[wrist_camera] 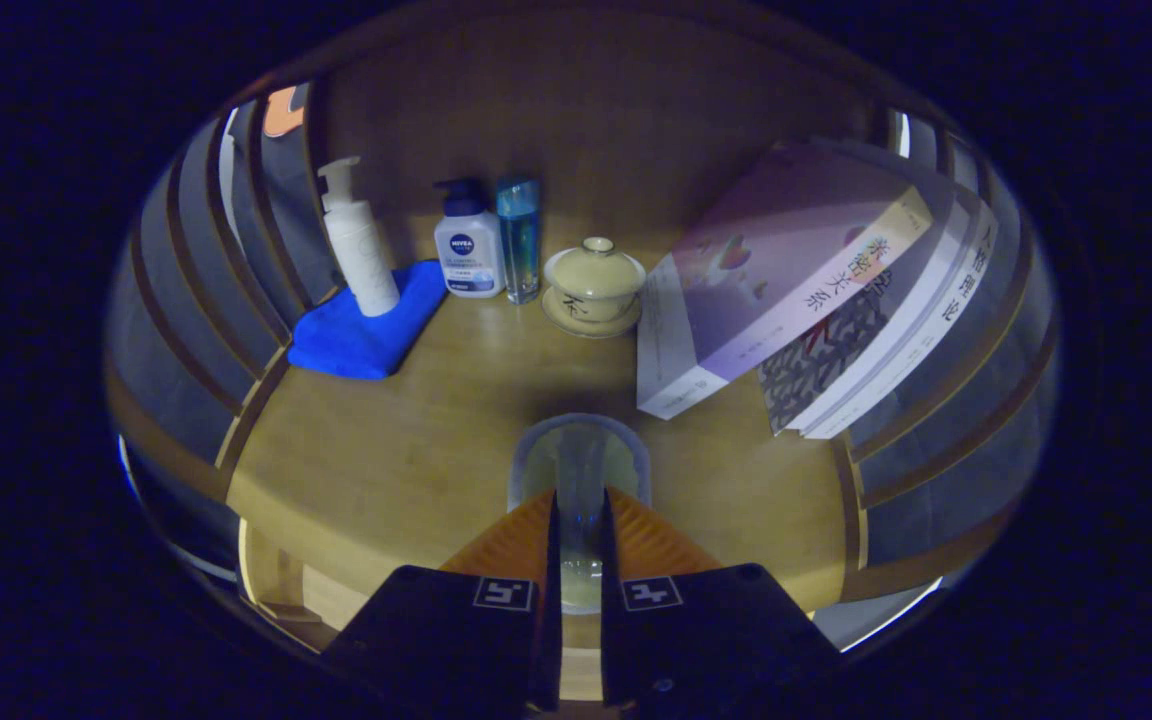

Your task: Pull open the drawer, take out the items inside it, and place them on the countertop above the cabinet.

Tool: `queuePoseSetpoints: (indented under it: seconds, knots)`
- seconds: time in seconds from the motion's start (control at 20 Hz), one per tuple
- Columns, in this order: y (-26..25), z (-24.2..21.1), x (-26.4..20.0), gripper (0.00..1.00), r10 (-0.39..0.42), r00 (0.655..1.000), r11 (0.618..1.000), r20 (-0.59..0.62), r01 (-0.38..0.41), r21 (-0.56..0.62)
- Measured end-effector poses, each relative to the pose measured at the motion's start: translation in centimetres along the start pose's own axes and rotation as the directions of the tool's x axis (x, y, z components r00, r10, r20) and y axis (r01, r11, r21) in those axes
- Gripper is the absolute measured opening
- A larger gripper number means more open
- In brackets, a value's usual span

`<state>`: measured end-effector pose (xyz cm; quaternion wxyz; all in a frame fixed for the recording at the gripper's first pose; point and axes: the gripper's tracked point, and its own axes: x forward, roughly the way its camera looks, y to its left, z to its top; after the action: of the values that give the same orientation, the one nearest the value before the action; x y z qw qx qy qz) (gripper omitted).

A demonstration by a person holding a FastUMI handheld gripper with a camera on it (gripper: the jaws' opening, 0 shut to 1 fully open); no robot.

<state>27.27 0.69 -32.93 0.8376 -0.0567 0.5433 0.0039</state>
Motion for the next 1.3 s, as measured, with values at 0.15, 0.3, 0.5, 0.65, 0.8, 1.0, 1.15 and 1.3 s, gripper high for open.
queuePoseSetpoints:
  seconds: [0.15, 0.3, 0.5, 0.65, 0.8, 1.0, 1.15, 1.3]
  knots:
    - [0.1, 0.4, 0.3, 0.19, -0.02, 1.0, 1.0, 0.002, 0.02, -0.015]
    - [0.4, 0.8, 0.8, 0.23, -0.027, 0.999, 0.999, 0.023, 0.028, -0.027]
    - [0.9, -0.2, 0.7, 0.42, -0.008, 0.999, 1.0, 0.034, 0.007, 0.009]
    - [1.1, -1.2, -0.9, 0.46, 0.026, 0.998, 1.0, 0.065, -0.026, 0.009]
    - [0.9, -2.2, -3.8, 0.5, 0.046, 0.989, 0.999, 0.142, -0.046, -0.005]
    - [1.7, -5.6, -7.8, 0.75, 0.127, 0.971, 0.992, 0.201, -0.13, 0.0]
    - [1.9, -8.4, -10.4, 0.78, 0.152, 0.955, 0.988, 0.255, -0.157, 0.001]
    - [2.3, -10.6, -13.4, 0.78, 0.168, 0.926, 0.985, 0.337, -0.174, -0.014]
